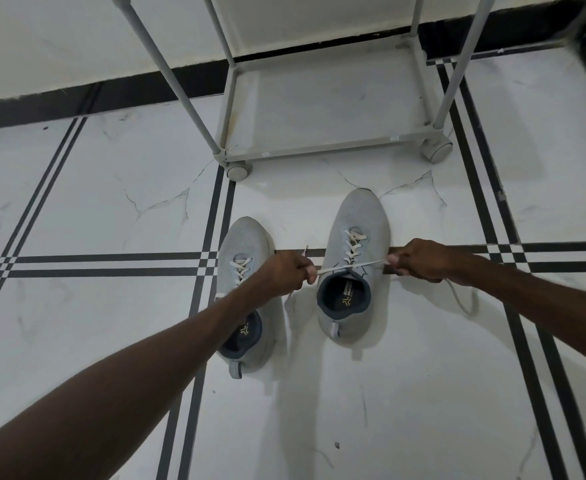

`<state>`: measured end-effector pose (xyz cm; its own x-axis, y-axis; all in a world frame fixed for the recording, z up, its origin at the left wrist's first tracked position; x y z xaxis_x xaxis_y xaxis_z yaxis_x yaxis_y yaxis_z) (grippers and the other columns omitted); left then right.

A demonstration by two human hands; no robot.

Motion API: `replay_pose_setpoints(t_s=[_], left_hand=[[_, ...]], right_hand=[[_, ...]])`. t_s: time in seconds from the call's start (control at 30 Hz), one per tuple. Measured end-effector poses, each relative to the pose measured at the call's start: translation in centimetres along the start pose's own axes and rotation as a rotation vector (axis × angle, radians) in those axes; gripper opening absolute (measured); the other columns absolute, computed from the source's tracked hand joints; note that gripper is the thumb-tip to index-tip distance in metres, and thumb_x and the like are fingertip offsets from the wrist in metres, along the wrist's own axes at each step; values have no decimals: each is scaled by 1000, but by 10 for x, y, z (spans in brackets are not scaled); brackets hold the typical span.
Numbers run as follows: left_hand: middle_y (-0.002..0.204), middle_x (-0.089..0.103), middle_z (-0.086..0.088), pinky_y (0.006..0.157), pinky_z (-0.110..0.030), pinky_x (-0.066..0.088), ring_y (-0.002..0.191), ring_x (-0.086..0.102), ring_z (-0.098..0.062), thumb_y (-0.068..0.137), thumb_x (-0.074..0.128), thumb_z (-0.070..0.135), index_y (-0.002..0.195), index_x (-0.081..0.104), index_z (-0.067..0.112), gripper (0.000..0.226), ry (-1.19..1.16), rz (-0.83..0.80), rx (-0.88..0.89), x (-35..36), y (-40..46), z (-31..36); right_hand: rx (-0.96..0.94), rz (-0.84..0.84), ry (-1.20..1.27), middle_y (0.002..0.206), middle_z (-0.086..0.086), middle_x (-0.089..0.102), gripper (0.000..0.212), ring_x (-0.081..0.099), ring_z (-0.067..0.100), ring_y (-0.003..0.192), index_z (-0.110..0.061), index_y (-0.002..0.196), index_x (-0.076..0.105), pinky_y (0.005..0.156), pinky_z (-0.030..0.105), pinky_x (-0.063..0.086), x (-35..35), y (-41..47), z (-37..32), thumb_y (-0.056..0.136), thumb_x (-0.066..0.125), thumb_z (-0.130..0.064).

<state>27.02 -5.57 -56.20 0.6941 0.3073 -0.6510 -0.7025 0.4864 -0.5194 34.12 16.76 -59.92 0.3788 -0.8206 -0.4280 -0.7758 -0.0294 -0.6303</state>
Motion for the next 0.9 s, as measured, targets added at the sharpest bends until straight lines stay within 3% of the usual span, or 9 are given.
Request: replay_pose_setpoints(t_s=[0.1, 0.17, 0.27, 0.4, 0.5, 0.63, 0.73, 0.8, 0.9], left_hand=[[58, 59, 2, 47, -13, 39, 40, 46, 1, 93, 49, 16, 66, 65, 24, 32, -33, -15, -41, 8, -1, -6], [58, 56, -1, 42, -17, 36, 34, 41, -1, 95, 46, 13, 66, 63, 23, 35, -110, -50, -84, 16, -4, -12], [59, 53, -5, 39, -16, 34, 33, 40, -4, 102, 41, 9, 74, 63, 14, 36, -340, -162, -131, 34, -23, -21], [68, 62, -6, 48, -17, 47, 49, 56, -7, 100, 51, 11, 87, 72, 5, 25, -412, -49, -64, 14, -34, -22], [74, 65, -12, 58, -22, 53, 60, 60, -13, 93, 65, 14, 95, 72, -4, 20, -560, 28, -11, -20, -29, -6], [83, 71, -7, 80, -28, 55, 83, 69, -20, 88, 70, 32, 82, 70, 12, 21, -746, -66, 5, -27, -18, 15], [99, 72, -9, 104, -42, 50, 104, 68, -27, 90, 64, 44, 97, 69, 4, 41, -882, -134, -20, -14, -4, 30], [107, 73, -9, 106, -41, 48, 109, 66, -24, 93, 59, 48, 105, 67, 2, 48, -946, -136, -29, -13, 3, 42], [103, 73, -5, 96, -38, 49, 105, 66, -21, 98, 53, 39, 101, 63, 13, 29, -999, -122, -12, -16, 10, 59]], right_hand=[[-12, 63, -104, 42, -8, 49, 47, 43, 11, 44, -19, 54, 56, 48, 23, 32, -6, 1, -4, 98, 52, -36], [-67, 122, -259, 48, -7, 52, 48, 49, 14, 54, -20, 52, 54, 60, 29, 36, -10, 0, -12, 98, 51, -33], [-134, 149, -333, 54, -5, 56, 44, 54, 15, 57, -20, 56, 56, 65, 31, 40, -18, -8, -26, 98, 49, -31], [-149, 88, -6, 60, 3, 61, 34, 48, 9, 49, -5, 73, 58, 54, 21, 41, -24, -32, -38, 98, 51, -27], [-160, 66, 221, 68, -5, 69, 31, 47, 9, 52, 1, 85, 60, 50, 18, 37, -22, -48, -50, 101, 46, -22], [-163, 55, 526, 84, -5, 75, 22, 51, 13, 55, 3, 100, 60, 53, 27, 35, -11, -43, -62, 101, 45, -13], [-145, 40, 634, 106, 0, 73, 17, 53, 12, 56, -11, 100, 62, 48, 22, 34, -1, -37, -69, 99, 45, -11], [-169, 59, 633, 109, 0, 72, 16, 57, 13, 59, -15, 98, 63, 46, 23, 33, -2, -36, -74, 99, 47, -12], [-194, 66, 638, 96, 6, 72, 16, 51, 14, 56, -14, 98, 62, 44, 23, 30, -2, -35, -79, 99, 47, -13]])
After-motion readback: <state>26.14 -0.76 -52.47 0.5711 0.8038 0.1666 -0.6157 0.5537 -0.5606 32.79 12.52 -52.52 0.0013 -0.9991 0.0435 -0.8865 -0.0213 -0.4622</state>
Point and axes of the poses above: each hand's wrist, its own y-axis towards the middle knuckle, its own x-axis out of the palm, z = x × y, the point moved 10 cm from there along y, towards the middle knuckle
